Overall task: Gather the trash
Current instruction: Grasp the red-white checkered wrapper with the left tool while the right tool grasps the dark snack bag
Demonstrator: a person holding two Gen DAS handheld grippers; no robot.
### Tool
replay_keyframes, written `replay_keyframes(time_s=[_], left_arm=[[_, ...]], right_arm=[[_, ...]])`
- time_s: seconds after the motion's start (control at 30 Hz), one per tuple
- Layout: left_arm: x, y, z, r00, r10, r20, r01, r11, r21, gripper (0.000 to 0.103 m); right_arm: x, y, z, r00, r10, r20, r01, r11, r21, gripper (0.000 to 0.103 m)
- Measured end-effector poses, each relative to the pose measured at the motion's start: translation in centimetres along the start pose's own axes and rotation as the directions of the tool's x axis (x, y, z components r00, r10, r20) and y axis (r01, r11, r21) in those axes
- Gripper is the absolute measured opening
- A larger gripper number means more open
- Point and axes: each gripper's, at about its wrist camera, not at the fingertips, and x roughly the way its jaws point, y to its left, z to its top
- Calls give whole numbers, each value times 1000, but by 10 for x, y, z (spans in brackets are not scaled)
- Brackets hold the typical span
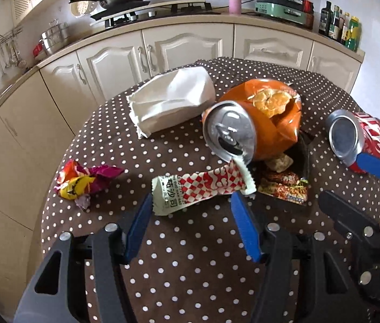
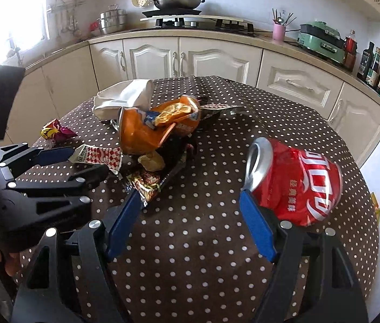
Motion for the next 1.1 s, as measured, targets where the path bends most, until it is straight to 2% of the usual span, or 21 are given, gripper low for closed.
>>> replay_keyframes(time_s=[0.03, 0.07, 0.1, 0.17, 0.2, 0.23, 0.3, 0.4, 0.47, 0.53, 0.6, 0.83, 1.1], left_arm=[[1, 2, 0, 1000, -27, -3, 27, 1000, -5, 39], [0, 3, 0, 999, -51, 0, 51, 999, -10, 33], [0, 4, 0, 999, -51, 0, 51, 999, -11, 24], [-1, 5, -2, 999, -50, 2, 50, 999, -10, 17], [-2, 6, -4, 999, -53, 2, 53, 999, -12, 6], [-5, 8, -6, 998, -68, 5, 68, 998, -15, 1], [-11, 9, -11, 998, -69, 14, 69, 998, -14, 0], [-17, 13, -20, 996, -85, 21, 85, 996, -22, 0], [-23, 20, -26, 995, -99, 29, 100, 994, -40, 0], [-29, 25, -30, 994, -103, 41, 105, 993, -53, 0], [-37, 32, -36, 990, -131, 53, 135, 988, -70, 0], [-69, 50, -59, 975, -196, 106, 209, 970, -127, 0], [-102, 52, -80, 963, -221, 151, 243, 960, -143, 0]], right_arm=[[0, 3, 2, 1000, -1, 0, 1, 1000, -3, 73], [1, 3, 3, 1000, 3, 1, -3, 1000, -5, 73], [2, 4, 6, 1000, 14, 0, -14, 1000, 1, 73], [11, 1, 11, 999, 48, -24, -48, 998, 34, 73], [16, -2, 13, 997, 62, -37, -59, 996, 59, 71], [21, -4, 14, 997, 61, -51, -58, 995, 76, 65], [25, -5, 16, 995, 76, -58, -70, 993, 98, 60], [35, -4, 16, 986, 139, -93, -127, 983, 129, 51], [37, 0, 16, 989, 114, -90, -103, 988, 113, 45], [35, 1, 18, 989, 120, -86, -110, 988, 112, 22], [31, 0, 16, 991, 114, -74, -106, 988, 110, 14], [-1, -3, -2, 997, 72, -20, -70, 993, 96, 5], [-50, 11, -24, 996, -19, 89, 14, 999, 51, 2]])
